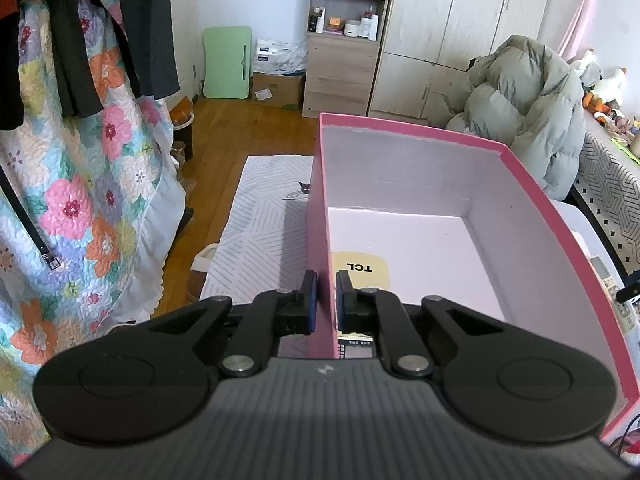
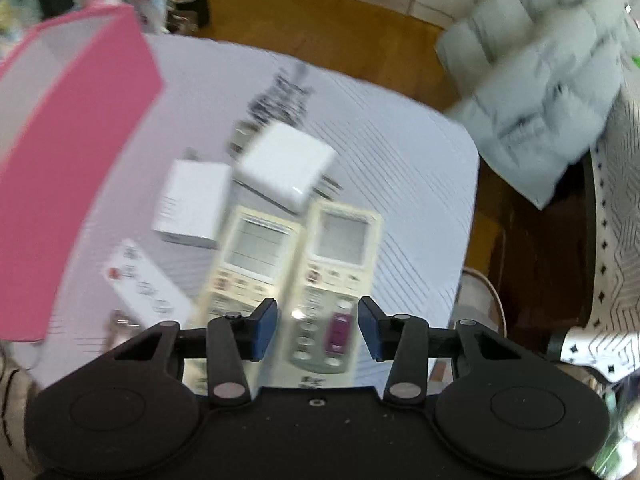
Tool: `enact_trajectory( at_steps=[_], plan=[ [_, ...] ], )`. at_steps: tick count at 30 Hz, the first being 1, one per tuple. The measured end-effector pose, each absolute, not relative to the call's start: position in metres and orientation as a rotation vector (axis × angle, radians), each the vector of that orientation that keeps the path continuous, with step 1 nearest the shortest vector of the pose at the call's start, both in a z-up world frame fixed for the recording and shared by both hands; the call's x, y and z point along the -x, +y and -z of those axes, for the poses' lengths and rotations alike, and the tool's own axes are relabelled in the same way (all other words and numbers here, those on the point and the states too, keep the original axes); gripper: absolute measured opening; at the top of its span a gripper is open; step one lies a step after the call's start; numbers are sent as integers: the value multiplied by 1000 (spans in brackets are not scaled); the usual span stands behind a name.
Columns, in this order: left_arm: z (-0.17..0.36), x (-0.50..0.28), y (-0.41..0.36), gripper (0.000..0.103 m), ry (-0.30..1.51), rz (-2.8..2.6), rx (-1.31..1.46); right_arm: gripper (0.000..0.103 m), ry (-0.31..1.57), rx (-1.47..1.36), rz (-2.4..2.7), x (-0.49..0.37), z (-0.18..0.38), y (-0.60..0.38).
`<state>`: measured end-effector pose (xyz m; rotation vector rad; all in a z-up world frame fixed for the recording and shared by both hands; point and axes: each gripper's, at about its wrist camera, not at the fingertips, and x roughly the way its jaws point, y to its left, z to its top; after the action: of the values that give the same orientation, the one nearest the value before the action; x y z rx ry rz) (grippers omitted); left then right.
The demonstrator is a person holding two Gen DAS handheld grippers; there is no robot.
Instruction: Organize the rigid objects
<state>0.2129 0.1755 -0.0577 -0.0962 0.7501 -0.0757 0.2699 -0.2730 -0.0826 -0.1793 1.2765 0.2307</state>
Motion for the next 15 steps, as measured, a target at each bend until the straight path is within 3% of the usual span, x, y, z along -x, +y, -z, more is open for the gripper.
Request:
enact_trajectory(
  at_steps=[15],
  plan=[
    [56,-213,170,9,753,61,73,59,1296,181,-276,-281,106,-280]
  ],
)
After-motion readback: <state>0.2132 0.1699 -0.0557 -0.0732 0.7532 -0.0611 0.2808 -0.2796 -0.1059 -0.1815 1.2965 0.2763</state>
